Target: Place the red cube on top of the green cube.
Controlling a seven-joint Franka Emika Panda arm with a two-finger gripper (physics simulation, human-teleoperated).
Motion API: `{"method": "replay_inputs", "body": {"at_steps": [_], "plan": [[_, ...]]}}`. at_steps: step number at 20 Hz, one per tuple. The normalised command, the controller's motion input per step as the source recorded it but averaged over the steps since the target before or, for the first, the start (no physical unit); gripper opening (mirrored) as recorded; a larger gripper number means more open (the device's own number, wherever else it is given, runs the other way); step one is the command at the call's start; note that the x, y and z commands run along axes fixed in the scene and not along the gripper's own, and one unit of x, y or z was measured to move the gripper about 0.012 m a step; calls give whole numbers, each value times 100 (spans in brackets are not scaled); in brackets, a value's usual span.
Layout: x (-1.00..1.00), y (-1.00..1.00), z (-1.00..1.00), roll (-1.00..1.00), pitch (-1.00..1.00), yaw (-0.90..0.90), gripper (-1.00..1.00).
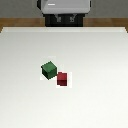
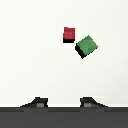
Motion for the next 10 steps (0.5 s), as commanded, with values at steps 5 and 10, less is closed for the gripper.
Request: {"method": "replay_inputs", "body": {"at_steps": [5,10], "plan": [[0,0,0,0,0,0,100],[20,0,0,0,0,0,100]]}}
